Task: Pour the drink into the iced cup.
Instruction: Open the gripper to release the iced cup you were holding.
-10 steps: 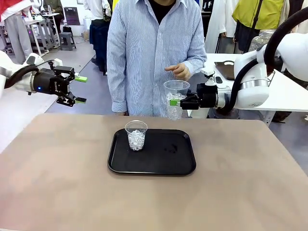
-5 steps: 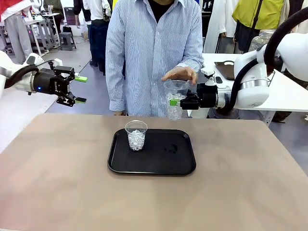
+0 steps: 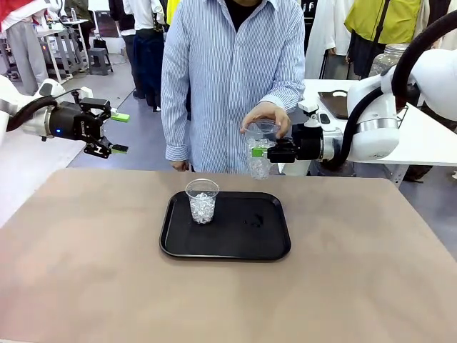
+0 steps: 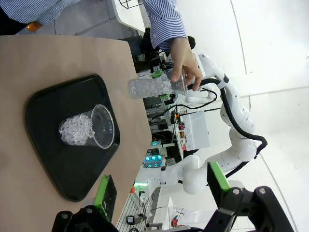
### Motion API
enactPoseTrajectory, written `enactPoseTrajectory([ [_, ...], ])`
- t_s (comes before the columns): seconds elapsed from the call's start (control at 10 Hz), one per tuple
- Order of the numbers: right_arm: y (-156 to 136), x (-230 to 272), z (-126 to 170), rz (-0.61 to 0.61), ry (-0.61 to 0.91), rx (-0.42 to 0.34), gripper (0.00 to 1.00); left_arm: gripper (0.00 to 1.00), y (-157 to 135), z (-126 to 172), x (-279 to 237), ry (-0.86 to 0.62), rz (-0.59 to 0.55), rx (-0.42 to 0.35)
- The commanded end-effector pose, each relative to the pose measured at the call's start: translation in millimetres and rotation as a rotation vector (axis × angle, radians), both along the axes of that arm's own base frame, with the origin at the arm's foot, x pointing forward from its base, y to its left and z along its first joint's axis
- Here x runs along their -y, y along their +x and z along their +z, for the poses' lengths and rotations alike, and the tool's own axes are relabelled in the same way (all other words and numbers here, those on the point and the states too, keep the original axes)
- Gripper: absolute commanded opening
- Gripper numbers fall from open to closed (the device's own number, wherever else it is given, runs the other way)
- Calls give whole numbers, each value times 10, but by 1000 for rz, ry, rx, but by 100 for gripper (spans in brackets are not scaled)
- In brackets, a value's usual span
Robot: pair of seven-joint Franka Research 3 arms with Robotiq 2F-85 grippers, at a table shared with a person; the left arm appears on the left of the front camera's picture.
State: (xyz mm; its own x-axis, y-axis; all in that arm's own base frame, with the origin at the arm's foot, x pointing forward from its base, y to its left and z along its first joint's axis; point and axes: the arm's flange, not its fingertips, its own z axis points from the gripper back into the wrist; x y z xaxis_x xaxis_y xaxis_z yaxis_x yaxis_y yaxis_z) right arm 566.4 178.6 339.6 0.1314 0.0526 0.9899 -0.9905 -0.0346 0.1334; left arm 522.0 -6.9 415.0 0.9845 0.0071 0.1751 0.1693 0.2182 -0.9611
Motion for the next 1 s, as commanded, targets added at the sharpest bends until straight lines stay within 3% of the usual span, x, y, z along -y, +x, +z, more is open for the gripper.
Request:
enactPoseTrajectory([
  [0.0,-12,-5,45,-5,8,6,59,100,-31,16,9,3,6,3],
  [0.9,-12,-5,45,-5,8,6,59,100,-31,16,9,3,6,3],
])
